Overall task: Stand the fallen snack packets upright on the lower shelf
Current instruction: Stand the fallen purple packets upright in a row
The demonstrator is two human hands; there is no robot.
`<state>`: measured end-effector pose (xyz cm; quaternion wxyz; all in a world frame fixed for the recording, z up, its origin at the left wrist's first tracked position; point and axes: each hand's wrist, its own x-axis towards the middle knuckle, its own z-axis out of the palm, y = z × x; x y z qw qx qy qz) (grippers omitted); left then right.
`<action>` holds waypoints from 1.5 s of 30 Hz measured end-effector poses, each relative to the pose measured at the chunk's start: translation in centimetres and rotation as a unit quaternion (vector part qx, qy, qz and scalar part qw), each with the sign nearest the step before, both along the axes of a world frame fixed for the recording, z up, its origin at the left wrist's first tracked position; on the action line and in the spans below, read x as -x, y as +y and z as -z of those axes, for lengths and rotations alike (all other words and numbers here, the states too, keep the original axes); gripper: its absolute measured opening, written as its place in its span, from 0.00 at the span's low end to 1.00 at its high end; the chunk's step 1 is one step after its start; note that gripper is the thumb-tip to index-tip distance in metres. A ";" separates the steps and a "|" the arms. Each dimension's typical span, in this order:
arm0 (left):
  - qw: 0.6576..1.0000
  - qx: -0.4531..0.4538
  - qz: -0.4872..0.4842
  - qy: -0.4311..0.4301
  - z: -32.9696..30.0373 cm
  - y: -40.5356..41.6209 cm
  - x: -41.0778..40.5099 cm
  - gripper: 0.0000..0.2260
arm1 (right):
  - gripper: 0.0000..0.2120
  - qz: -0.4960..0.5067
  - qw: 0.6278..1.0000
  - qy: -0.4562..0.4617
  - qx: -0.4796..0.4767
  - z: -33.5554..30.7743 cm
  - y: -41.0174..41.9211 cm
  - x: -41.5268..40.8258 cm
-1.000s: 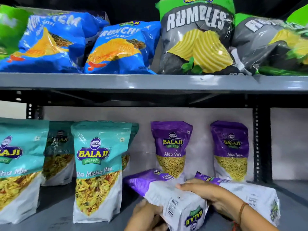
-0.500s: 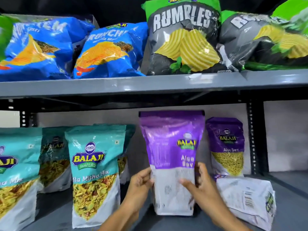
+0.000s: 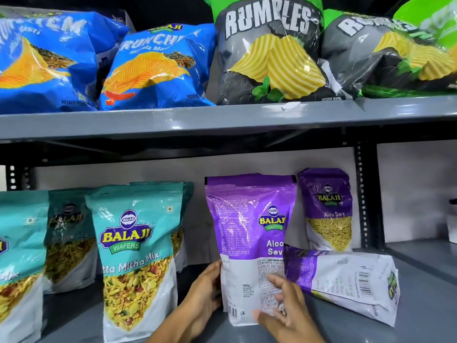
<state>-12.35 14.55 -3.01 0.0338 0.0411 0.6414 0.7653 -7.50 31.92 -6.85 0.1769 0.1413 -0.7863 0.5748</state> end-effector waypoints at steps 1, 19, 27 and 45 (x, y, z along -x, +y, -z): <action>1.000 0.007 0.012 -0.005 0.0 0.4 -0.1 0.14 | 0.33 0.000 1.000 -0.006 -0.015 0.1 -0.2 -0.2; 0.995 0.073 -0.014 0.074 0.5 0.9 -0.9 0.17 | 0.36 -0.032 0.987 -0.085 0.131 -2.4 1.6 4.5; 0.995 0.018 0.083 0.060 0.1 -0.4 -0.8 0.39 | 0.12 -0.074 0.983 -0.122 0.111 -2.9 5.0 5.7; 0.976 0.108 -0.110 0.152 1.3 1.3 -2.9 0.50 | 0.11 -0.040 0.988 -0.100 0.112 -2.9 4.9 3.3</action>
